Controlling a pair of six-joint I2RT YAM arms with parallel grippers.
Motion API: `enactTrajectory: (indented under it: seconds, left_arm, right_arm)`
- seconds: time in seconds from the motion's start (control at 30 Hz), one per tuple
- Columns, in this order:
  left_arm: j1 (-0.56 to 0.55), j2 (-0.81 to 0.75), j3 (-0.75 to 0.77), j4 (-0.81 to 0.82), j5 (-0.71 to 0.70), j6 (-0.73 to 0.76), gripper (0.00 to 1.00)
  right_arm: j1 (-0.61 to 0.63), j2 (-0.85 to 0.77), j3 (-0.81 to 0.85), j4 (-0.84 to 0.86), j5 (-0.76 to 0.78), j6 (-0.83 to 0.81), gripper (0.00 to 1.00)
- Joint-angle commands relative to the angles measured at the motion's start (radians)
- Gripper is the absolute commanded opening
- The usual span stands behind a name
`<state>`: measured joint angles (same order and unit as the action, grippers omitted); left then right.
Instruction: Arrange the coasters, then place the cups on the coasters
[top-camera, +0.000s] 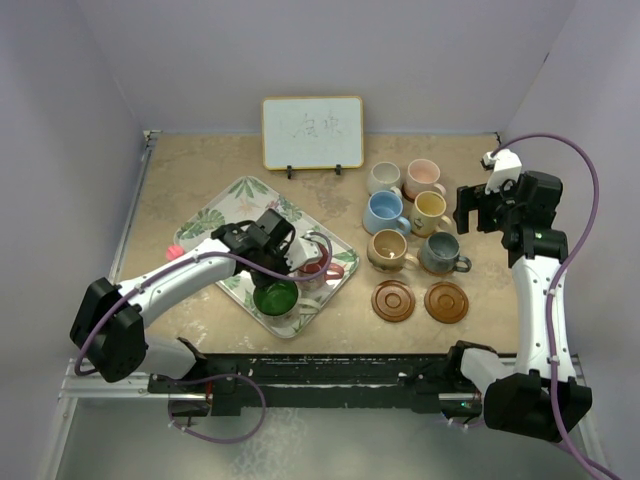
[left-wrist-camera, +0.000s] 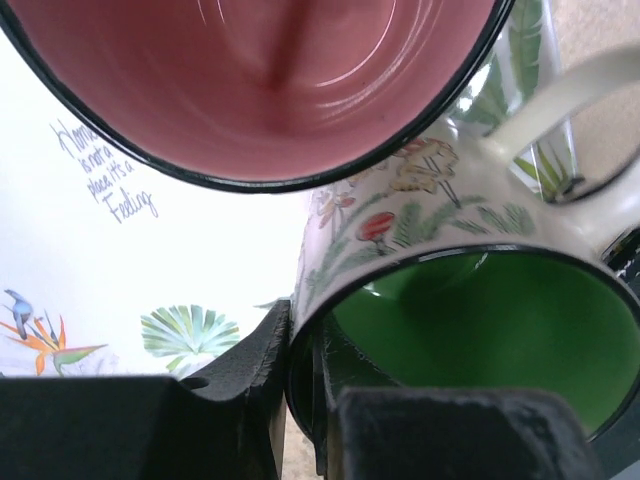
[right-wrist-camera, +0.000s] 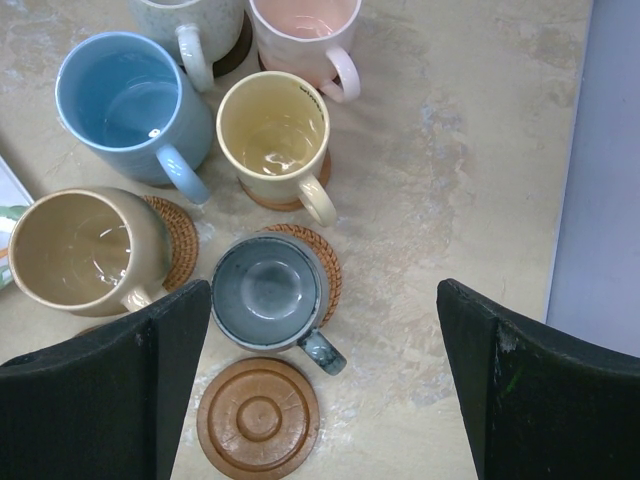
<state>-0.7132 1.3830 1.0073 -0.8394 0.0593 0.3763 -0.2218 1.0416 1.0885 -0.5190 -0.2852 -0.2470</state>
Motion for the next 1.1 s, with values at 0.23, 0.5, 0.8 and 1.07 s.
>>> enactTrajectory:
  seconds: [0.23,0.5,0.8,1.07]
  left_arm:
    - [0.006,-0.049,0.083,-0.108,-0.029,0.077,0.03]
    - [0.007,-0.122,0.267,-0.249,0.049,0.153,0.03]
    - [0.007,-0.094,0.497,-0.278,0.222,0.208,0.03]
    - [0.004,0.061,0.717,-0.170,0.335,0.092,0.03]
  right_arm:
    - [-0.003,0.008,0.001,0.011,-0.045,-0.011,0.95]
    - [0.008,-0.051,-0.017,-0.002,-0.323,-0.090,0.90]
    - [0.088,-0.115,-0.014,-0.059,-0.513,-0.207,0.86]
    - [0.133,-0.155,0.053,-0.291,-0.593,-0.358,0.79]
